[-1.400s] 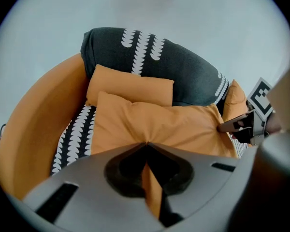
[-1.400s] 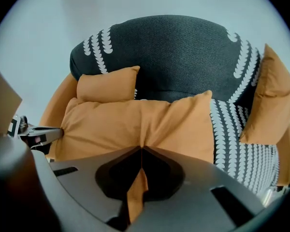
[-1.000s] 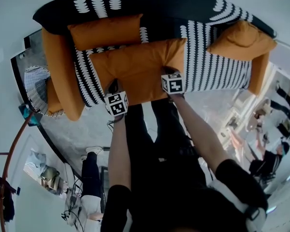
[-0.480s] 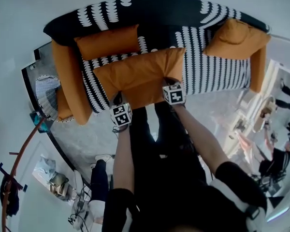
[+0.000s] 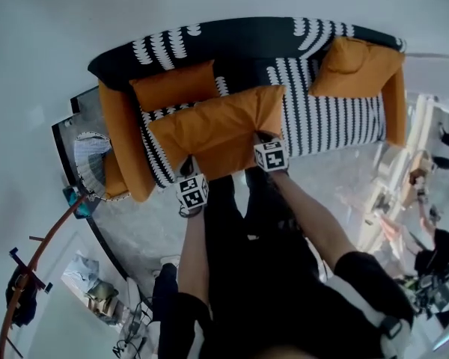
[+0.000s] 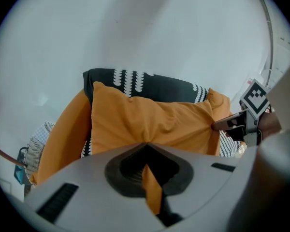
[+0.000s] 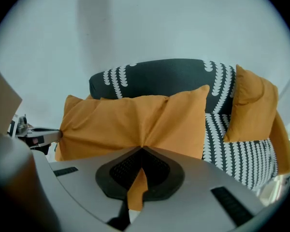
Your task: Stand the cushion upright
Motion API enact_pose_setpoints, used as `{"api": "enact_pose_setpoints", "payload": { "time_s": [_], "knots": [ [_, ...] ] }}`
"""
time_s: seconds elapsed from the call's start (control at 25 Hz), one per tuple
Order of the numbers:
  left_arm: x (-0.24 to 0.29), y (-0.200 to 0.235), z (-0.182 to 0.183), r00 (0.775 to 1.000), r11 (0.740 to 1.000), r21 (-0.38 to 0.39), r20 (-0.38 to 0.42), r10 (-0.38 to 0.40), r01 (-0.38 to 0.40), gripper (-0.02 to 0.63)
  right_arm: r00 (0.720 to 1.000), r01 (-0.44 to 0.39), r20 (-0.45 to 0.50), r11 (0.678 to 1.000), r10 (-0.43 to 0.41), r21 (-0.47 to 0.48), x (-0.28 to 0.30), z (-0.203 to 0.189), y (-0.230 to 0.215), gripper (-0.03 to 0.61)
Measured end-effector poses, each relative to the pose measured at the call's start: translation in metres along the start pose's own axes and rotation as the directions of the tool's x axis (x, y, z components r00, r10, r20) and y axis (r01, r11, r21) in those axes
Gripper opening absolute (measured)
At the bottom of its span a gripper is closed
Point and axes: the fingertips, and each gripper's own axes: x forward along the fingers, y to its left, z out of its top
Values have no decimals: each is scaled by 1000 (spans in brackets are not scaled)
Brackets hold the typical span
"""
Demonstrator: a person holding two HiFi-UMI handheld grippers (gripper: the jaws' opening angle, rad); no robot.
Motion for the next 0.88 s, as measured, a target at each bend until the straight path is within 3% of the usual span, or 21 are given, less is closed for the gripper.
{"api": "enact_pose_setpoints", "payload": {
  "time_s": [0.16,0.36,0.52,0.88],
  "knots": [
    [-16,0,16,999,1000,-1,37,0,0,0,1000,-20,12,999,20,28,-22,17,13,-2],
    [-31,-1,29,997,999,35,69,-30,27,-2,996,47,75,999,-47,3,-36,27,2,-2],
    [-37,-5,37,996,997,57,75,-51,47,0,996,28,88,999,-31,38,-52,35,9,-2],
    [-39,-32,74,986,987,134,128,-105,88,0,982,65,170,995,-78,81,-79,52,-23,-2]
  ]
}}
